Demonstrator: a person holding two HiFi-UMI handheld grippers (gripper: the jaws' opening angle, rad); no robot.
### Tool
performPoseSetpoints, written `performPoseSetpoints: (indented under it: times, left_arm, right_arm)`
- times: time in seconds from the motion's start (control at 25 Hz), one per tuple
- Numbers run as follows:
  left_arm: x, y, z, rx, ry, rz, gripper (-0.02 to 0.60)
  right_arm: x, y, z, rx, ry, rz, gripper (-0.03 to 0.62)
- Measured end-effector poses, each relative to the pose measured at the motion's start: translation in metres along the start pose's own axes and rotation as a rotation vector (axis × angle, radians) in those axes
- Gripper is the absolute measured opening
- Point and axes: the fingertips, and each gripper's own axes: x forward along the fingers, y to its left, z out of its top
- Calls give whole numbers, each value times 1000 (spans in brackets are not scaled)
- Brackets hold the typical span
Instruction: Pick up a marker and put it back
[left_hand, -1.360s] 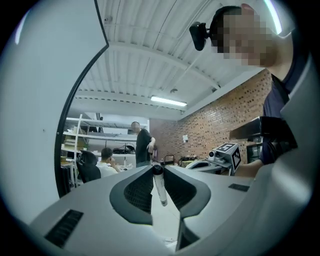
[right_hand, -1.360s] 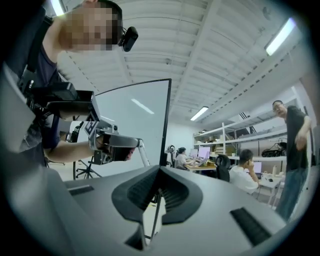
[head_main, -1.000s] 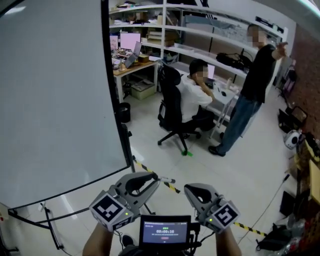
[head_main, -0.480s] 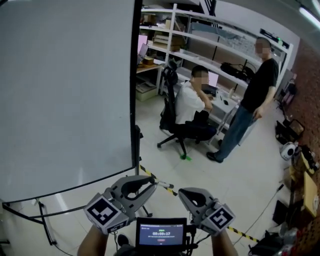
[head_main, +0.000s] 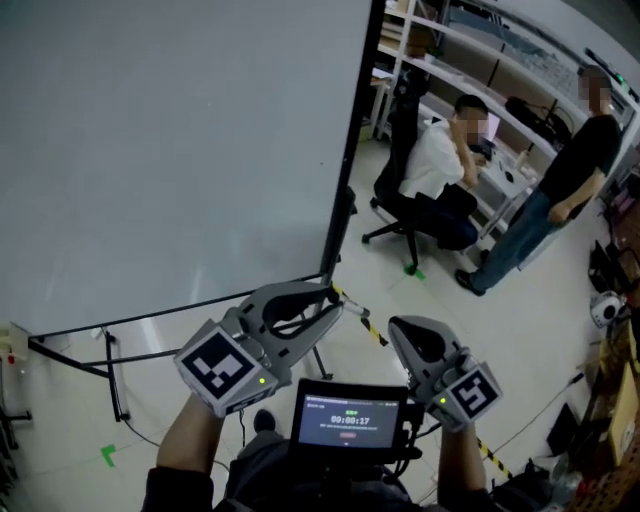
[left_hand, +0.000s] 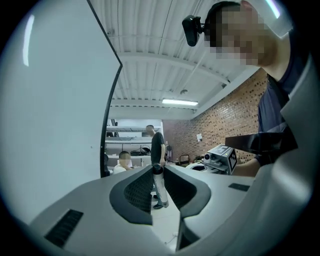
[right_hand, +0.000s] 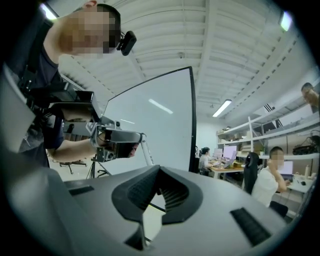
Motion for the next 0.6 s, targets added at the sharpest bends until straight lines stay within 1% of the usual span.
performPoseSetpoints:
  times: [0.36, 0.6]
  left_arm:
    - [-13, 3, -3, 19, 5, 69, 71]
    - [-17, -6, -1, 17, 2, 120, 71]
  right_arm:
    - [13, 10, -7, 6, -19, 81, 11]
    - [6, 17, -6, 4, -36, 132, 11]
